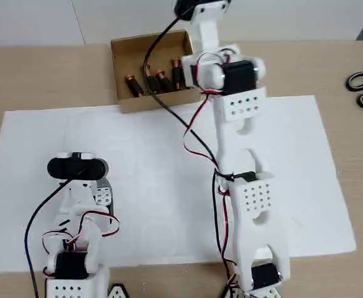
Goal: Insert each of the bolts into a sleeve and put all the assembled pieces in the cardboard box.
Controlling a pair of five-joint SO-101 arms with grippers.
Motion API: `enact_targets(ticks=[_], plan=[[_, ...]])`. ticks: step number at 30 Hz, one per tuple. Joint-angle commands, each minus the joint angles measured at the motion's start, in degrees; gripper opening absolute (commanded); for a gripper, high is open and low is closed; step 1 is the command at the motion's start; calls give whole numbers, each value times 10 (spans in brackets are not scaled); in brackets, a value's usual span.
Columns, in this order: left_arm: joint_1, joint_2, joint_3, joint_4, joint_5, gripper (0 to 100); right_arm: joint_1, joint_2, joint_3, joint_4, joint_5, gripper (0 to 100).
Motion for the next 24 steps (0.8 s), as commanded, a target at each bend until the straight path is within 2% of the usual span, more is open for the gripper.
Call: enact_targets(ticks=[1, 6, 9, 14, 17, 21, 24], plan=[[-2, -10, -3, 3, -3, 6, 7, -92, -26, 4, -4, 182], [0, -10, -3, 3, -3, 6, 5, -170, -26, 6, -4, 0], [2, -10, -3, 3, -3, 6, 5, -206, -26, 7, -4, 29], [2, -10, -3, 3, -3, 6, 7, -269, -25, 11, -3, 3], [2, -10, -3, 3, -3, 6, 7, -307, -22, 13, 35, 4], [2, -10, -3, 3, -3, 6, 8, -370, 44, 15, 94, 4], [2, -10, -3, 3, -3, 6, 8, -444, 133, 15, 101, 4]])
